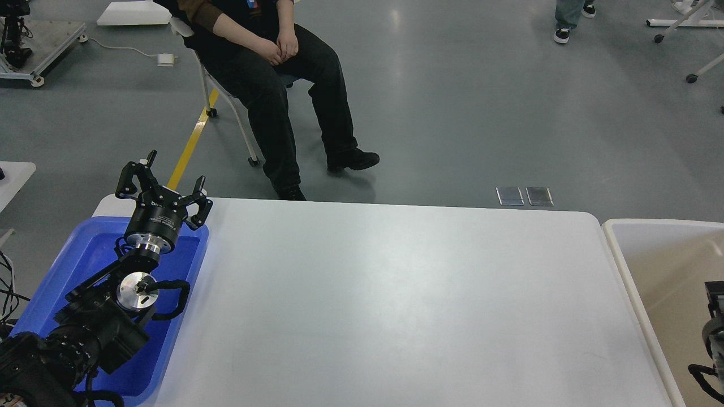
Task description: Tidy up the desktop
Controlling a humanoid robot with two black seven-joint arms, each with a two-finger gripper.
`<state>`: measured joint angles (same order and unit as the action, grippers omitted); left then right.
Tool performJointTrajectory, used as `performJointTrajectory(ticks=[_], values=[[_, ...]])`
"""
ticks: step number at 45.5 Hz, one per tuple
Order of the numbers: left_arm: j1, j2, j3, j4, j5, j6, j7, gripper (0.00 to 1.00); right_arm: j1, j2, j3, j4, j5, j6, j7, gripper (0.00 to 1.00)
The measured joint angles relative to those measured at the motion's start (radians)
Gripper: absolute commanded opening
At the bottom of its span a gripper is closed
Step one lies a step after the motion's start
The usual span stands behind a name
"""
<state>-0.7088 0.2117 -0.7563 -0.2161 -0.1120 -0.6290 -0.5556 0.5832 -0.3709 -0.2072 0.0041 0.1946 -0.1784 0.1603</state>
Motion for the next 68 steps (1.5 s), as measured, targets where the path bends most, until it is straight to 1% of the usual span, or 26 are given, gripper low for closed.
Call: performJointTrajectory(ticks=[13, 19, 34, 44, 51, 56, 62, 68], values=[[0.000, 0.000, 0.000, 0.000, 0.000, 0.000, 0.000, 1.00, 0.153, -0.002, 0.002, -0.028, 0.002, 0.005, 0.005, 1.00], [0.000, 0.000, 0.000, 0.000, 0.000, 0.000, 0.000, 1.00, 0.238, -0.009, 0.027, -0.035, 0.008, 0.044, 0.005, 1.00], [0.000, 0.000, 0.000, 0.000, 0.000, 0.000, 0.000, 1.00, 0.445, -0.046, 0.306, -0.041, 0.015, 0.188, 0.005, 1.00], [0.000, 0.000, 0.000, 0.000, 0.000, 0.000, 0.000, 1.00, 0.598, -0.068, 0.389, -0.028, 0.016, 0.233, 0.005, 1.00], [0.000, 0.000, 0.000, 0.000, 0.000, 0.000, 0.000, 1.00, 0.680, -0.103, 0.416, 0.034, 0.014, 0.247, 0.006, 1.00], [0.000, 0.000, 0.000, 0.000, 0.000, 0.000, 0.000, 1.00, 0.713, -0.138, 0.432, 0.111, 0.009, 0.255, 0.015, 1.00], [0.000, 0.000, 0.000, 0.000, 0.000, 0.000, 0.000, 1.00, 0.713, -0.156, 0.470, 0.190, 0.005, 0.260, 0.038, 1.00], [0.000, 0.000, 0.000, 0.000, 0.000, 0.000, 0.000, 1.00, 0.682, -0.166, 0.565, 0.269, -0.015, 0.263, 0.054, 1.00]])
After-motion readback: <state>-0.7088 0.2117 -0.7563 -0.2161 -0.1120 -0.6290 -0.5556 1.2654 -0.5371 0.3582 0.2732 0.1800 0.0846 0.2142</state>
